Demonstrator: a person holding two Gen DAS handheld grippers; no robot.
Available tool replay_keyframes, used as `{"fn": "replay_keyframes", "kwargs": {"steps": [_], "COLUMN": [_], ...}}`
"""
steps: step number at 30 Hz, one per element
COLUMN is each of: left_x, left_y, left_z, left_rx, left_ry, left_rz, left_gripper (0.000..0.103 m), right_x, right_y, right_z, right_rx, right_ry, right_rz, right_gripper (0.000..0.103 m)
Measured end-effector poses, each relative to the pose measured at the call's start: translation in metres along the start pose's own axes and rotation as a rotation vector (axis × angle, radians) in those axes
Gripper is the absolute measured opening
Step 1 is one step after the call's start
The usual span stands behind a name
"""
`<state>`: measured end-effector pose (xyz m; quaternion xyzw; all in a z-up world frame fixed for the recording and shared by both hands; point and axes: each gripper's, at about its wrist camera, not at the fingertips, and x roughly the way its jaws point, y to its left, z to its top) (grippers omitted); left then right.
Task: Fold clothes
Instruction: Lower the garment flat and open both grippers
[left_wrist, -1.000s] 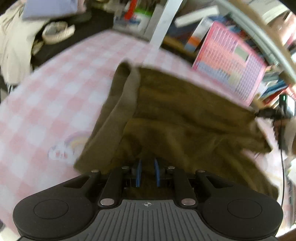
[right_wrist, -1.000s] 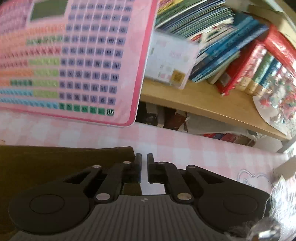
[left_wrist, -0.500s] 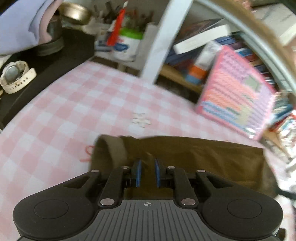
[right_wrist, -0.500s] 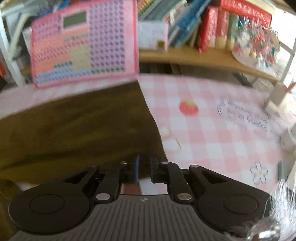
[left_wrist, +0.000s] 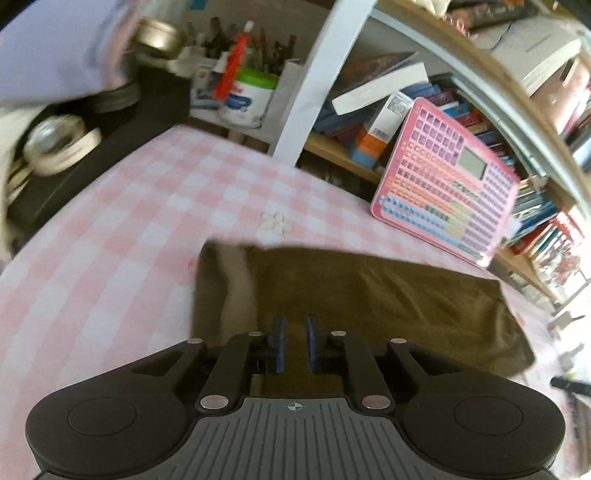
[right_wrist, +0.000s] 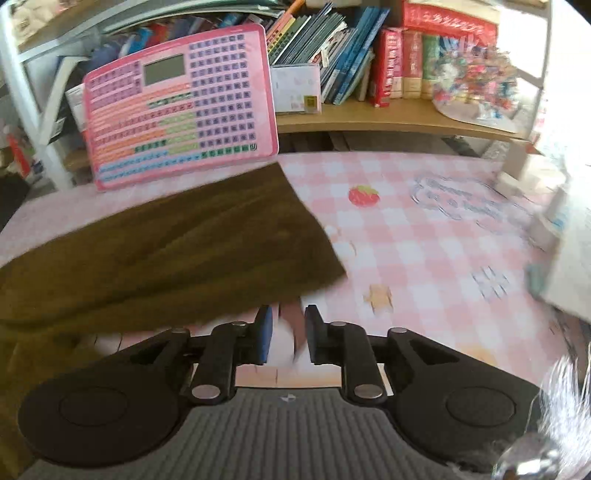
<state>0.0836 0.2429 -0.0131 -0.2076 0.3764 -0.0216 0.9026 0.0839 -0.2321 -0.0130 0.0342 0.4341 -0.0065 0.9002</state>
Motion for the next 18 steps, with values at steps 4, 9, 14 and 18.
{"fn": "replay_keyframes", "kwargs": {"steps": [4,9,14,18], "left_x": [-0.028,-0.029,-0.035,-0.051], "left_y": [0.016,0.027,0.028,0.029], "left_z": [-0.043,-0.067,-0.067,-0.061], "left_rx": [-0.086,-0.124,-0.088,-0.055], "left_ry": [0.039,0.087,0.087,0.048], "left_rz": [-0.009,0.008,-0.003,0.008], "left_gripper": [0.014,0.014,0.014,0.014], "right_x": [-0.026,-0.020,-0.011,-0.019], "right_y": [0.003,0.005,-0.005,-0.010], "right_z": [-0.033,-0.057,-0.056,-0.055], "right_rx": [0.031,0.074,0.086,0.105], "right_ry": [0.019,0.064,0.042,0.038], "right_rz": [-0.022,-0.069,-0.136,-0.103], "right_gripper": [0.018,0.017,0.005,0.011]}}
